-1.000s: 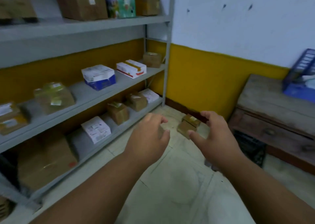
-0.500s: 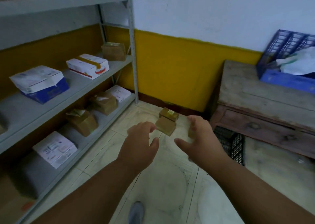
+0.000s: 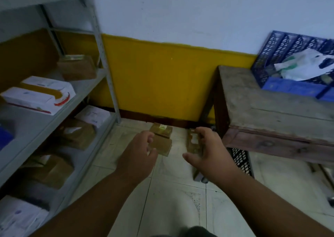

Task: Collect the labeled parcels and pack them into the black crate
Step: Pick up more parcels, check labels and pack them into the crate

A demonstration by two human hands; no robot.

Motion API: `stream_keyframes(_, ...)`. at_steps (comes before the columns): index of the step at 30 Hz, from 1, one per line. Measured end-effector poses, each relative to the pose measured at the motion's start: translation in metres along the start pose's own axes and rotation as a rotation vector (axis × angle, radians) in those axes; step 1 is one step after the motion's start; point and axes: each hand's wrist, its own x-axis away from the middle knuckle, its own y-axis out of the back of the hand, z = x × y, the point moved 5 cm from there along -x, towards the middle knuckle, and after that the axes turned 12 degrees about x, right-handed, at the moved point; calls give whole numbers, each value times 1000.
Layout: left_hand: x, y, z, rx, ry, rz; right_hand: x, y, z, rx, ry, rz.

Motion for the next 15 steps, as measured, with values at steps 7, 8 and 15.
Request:
stream_keyframes(7,-78,-11,73,-2,164,88,-107,-54,-17,3,-53,103)
stream_keyframes(8,-91,-8,84,-7,186,74,-127,-66,-14,-1,-45,132)
stream_keyframes(15,-197,20,111,2,228,-65,-299,-101,17,21,18,240)
